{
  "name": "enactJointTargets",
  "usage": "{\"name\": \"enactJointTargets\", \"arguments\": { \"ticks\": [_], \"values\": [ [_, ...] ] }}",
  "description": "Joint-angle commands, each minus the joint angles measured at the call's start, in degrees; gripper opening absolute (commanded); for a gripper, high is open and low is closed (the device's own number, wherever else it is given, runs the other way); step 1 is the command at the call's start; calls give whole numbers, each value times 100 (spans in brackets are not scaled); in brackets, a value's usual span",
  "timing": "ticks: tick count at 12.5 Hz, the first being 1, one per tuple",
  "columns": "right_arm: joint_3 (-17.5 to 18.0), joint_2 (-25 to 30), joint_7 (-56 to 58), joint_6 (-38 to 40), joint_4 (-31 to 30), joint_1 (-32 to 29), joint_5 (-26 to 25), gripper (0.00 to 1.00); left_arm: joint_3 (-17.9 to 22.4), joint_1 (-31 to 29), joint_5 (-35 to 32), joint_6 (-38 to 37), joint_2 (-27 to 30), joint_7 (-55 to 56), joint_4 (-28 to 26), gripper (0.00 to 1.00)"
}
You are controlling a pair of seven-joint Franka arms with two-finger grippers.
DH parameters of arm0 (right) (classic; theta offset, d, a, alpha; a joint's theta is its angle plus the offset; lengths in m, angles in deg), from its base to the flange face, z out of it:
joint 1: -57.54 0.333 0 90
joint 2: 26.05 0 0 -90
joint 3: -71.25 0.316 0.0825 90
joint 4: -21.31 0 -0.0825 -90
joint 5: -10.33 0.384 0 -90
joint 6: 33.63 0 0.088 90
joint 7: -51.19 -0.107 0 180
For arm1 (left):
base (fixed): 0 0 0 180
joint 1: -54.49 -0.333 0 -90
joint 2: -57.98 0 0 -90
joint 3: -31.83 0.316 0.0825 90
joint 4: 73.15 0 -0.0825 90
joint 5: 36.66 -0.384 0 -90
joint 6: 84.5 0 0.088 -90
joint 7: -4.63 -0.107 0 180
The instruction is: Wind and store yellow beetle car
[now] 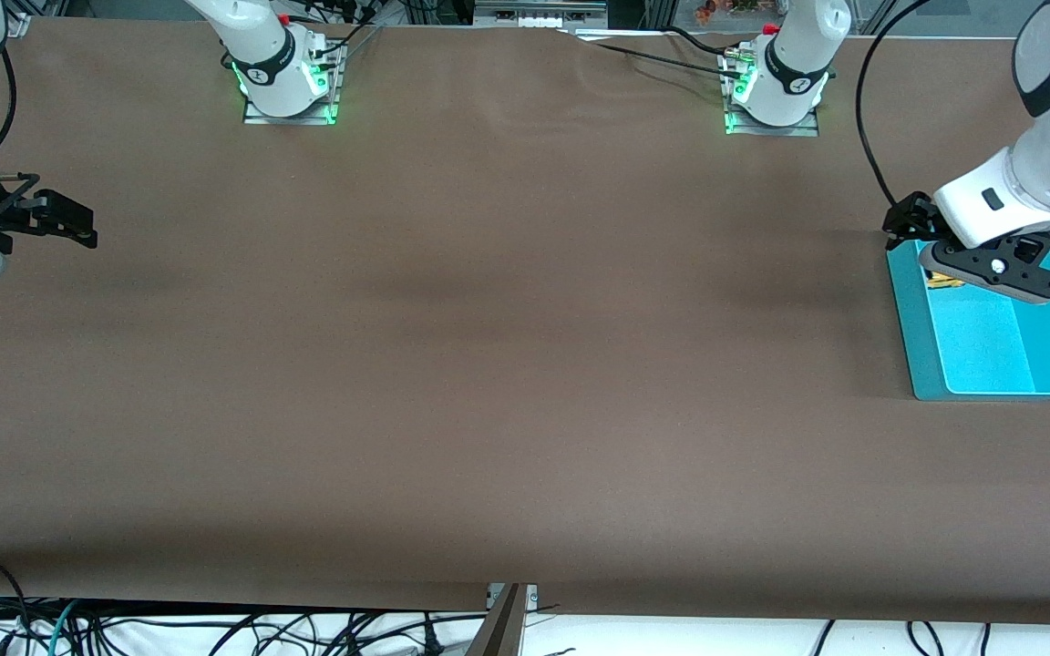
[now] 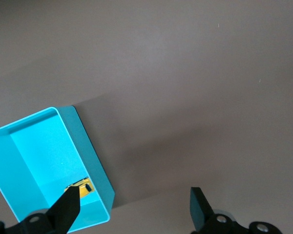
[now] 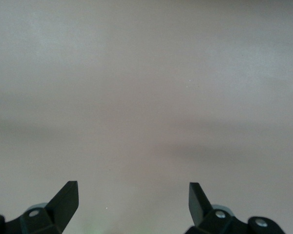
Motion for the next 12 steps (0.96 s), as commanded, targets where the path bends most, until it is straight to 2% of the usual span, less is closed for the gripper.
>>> {"name": "enactJointTargets", "arguments": {
  "ticks": [1,3,5,6,12],
  "values": [
    [9,41,-9,-23,-26,-3,-46,100,-42,34,77,-164,2,208,240,100],
    [9,49,-9,-23,-26,-3,-46,100,-51,34,297,-191,46,197,257,99],
    [9,49,-61,-23,-26,-12,-38,100,-94,43,535,-182,55,1791,257,99],
    [9,49,-70,-23,-26,-12,-38,100,-164,78,535,-190,64,1990,257,99],
    [9,49,-88,-23,-26,-12,-11,100,-227,105,271,-138,117,1781,486,100]
  ]
}}
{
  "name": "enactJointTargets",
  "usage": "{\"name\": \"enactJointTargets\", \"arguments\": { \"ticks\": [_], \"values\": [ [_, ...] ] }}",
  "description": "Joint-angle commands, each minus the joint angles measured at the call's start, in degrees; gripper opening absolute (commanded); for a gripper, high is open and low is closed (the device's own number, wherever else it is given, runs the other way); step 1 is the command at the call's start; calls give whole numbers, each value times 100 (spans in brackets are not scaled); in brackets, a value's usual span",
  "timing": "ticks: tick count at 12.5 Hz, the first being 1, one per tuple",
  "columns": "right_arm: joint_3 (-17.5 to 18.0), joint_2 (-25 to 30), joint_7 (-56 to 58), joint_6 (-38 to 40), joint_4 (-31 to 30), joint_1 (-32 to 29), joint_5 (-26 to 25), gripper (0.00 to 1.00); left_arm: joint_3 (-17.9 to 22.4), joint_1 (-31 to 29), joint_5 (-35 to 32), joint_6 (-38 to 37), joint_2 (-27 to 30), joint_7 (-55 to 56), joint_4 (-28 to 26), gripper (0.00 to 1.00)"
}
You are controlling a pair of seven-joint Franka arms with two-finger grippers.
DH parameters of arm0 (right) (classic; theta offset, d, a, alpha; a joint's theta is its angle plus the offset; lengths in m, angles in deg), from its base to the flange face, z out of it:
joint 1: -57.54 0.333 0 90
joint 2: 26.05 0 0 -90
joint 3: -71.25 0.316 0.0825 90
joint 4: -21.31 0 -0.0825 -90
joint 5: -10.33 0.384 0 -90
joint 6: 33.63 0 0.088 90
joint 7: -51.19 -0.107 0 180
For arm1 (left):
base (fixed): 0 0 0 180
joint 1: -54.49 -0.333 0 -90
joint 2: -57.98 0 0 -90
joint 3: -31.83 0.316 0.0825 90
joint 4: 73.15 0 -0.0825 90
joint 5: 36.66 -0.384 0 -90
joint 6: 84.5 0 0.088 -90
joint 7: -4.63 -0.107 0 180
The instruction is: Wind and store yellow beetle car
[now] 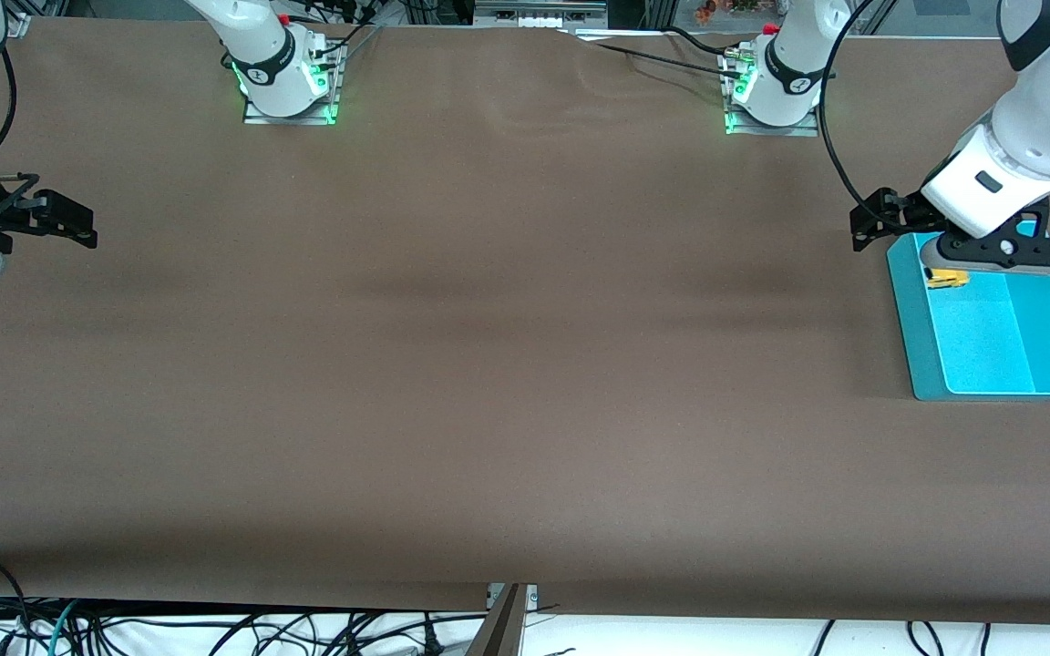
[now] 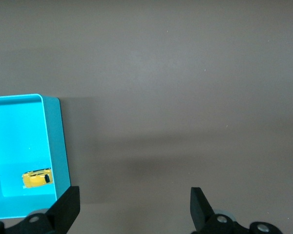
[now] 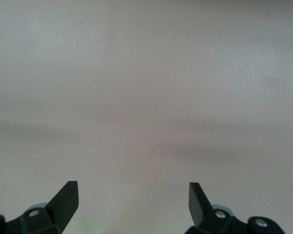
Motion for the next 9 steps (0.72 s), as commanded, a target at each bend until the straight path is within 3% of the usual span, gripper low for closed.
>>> {"name": "enactJointTargets", "arguments": {
  "ticks": [1,9],
  "values": [
    [10,49,-80,-22,-26,-12,-11,100,1,28,-131,-84,26,1,131,100],
    [10,49,-72,-22,-26,-20,-11,100,80,-270,-35,-189,17,-613,113,100]
  ]
}}
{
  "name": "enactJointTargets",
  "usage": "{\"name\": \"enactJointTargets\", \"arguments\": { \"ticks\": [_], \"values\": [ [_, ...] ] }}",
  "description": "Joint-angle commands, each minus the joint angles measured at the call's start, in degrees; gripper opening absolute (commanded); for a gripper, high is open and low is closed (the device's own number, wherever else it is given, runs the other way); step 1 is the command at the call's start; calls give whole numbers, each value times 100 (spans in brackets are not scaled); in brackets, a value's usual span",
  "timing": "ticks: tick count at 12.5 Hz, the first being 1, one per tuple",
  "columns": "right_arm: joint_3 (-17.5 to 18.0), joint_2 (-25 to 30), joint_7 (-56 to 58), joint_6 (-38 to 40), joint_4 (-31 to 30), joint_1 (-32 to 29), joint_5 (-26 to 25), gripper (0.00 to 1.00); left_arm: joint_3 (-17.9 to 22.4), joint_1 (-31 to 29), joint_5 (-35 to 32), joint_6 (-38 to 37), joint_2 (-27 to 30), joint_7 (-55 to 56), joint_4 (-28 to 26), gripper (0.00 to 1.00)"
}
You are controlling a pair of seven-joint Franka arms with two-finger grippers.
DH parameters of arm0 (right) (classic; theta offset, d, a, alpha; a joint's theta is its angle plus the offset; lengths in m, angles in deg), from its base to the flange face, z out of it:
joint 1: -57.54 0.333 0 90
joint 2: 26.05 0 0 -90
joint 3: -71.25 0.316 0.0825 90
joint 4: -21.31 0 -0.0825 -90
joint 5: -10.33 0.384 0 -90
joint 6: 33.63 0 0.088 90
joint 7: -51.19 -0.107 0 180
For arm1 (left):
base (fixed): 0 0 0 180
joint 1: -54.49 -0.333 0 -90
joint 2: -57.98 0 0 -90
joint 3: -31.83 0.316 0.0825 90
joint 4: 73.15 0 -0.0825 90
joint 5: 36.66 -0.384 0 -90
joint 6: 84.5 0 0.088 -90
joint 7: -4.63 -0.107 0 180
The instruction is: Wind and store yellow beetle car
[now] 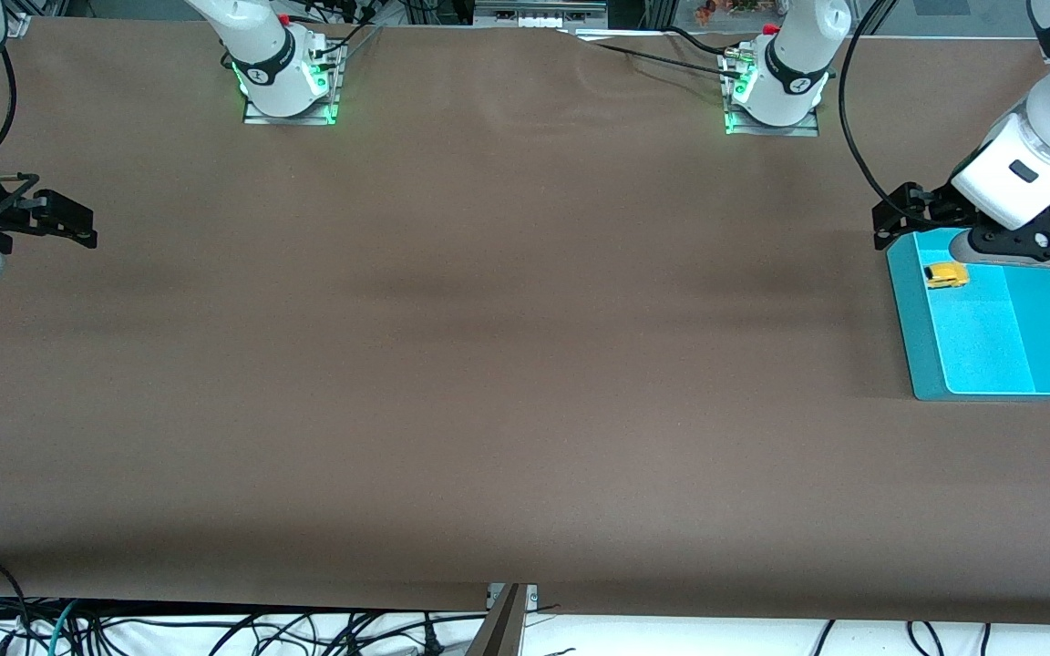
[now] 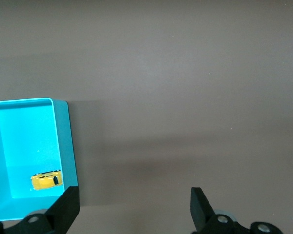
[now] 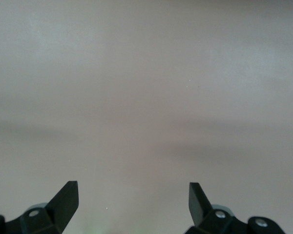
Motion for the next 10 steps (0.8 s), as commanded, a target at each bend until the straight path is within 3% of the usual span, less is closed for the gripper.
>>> {"name": "enactJointTargets", "arguments": {
  "ticks": [1,3,10],
  "values": [
    [10,49,-70,-22,-26,-19,-11,100,-8,-223,14,-141,20,-519,39,100],
    [10,49,-70,-22,-26,-19,-11,100,9,-329,304,-334,38,-626,48,100],
    [10,49,-70,-22,-26,-19,-11,100,-79,-321,305,-580,38,-416,127,100]
  ]
}}
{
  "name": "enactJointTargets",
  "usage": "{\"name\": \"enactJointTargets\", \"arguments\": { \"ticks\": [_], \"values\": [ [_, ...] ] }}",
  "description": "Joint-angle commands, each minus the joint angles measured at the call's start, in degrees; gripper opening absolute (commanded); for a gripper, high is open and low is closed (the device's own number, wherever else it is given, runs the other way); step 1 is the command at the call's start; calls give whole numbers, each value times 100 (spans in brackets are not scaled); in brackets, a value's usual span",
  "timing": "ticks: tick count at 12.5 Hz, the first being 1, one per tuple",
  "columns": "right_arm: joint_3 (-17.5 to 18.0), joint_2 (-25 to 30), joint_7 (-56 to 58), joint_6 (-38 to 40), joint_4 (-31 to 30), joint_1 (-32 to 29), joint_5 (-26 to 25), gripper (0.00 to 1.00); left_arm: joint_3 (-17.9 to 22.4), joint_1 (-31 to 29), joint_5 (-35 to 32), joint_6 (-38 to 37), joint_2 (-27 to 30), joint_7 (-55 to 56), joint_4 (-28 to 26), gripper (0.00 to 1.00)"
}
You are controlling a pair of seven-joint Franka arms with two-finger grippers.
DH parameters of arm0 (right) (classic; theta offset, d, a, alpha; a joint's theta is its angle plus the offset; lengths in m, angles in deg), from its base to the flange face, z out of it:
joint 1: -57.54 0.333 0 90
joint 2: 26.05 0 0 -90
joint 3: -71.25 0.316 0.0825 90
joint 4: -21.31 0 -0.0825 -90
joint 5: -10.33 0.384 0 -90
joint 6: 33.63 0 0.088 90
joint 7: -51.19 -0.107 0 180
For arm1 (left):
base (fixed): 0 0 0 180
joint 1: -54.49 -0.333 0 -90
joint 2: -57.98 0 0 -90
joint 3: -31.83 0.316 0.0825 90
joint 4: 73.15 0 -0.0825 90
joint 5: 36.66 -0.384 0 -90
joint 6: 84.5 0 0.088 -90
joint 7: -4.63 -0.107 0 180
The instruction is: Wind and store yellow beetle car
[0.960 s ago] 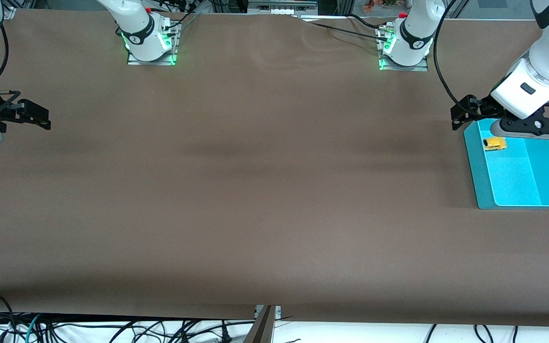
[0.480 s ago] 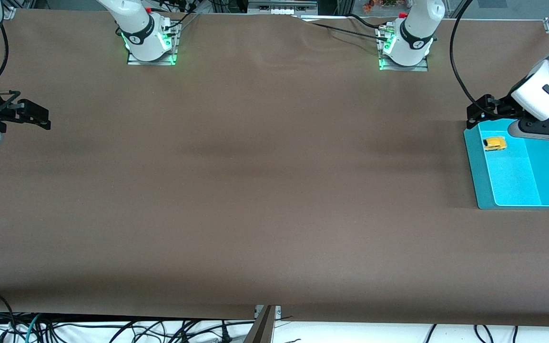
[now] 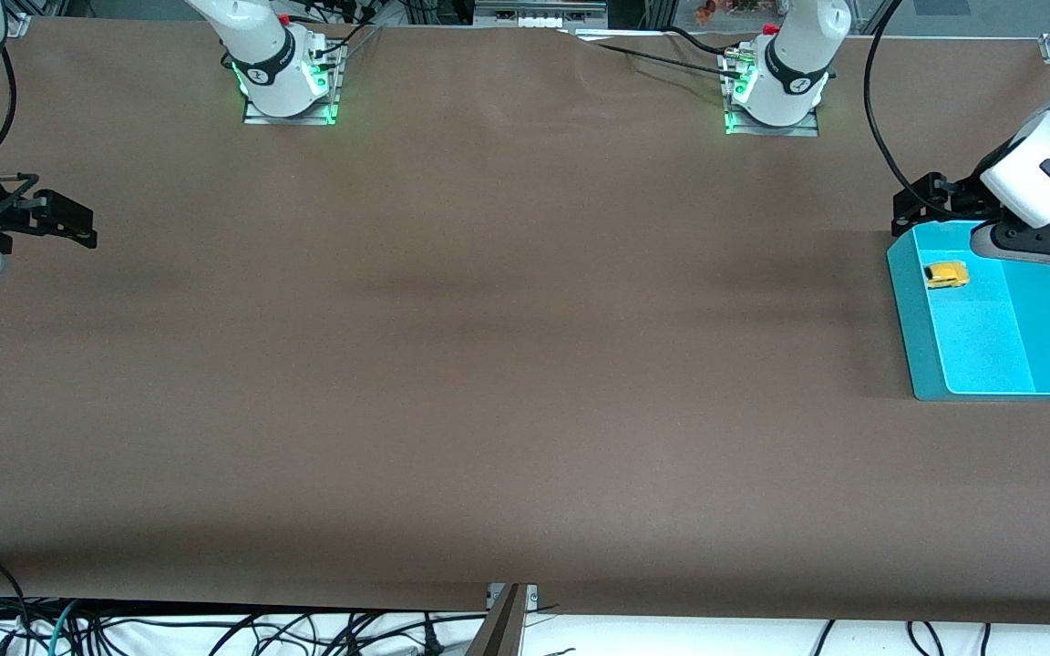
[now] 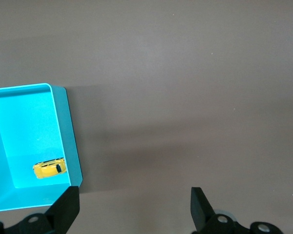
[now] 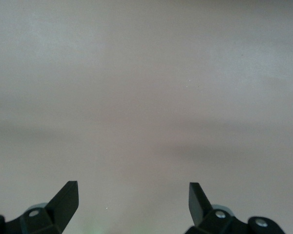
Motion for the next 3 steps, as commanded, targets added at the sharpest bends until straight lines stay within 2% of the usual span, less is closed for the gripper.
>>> {"name": "enactJointTargets", "arguments": {
  "ticks": [1,3],
  "values": [
    [10,49,-70,-22,-26,-18,-11,100,-30,-29,123,-192,42,15,93,100],
    [10,49,-70,-22,-26,-18,-11,100,-13,-29,123,-192,34,68,93,100]
  ]
}}
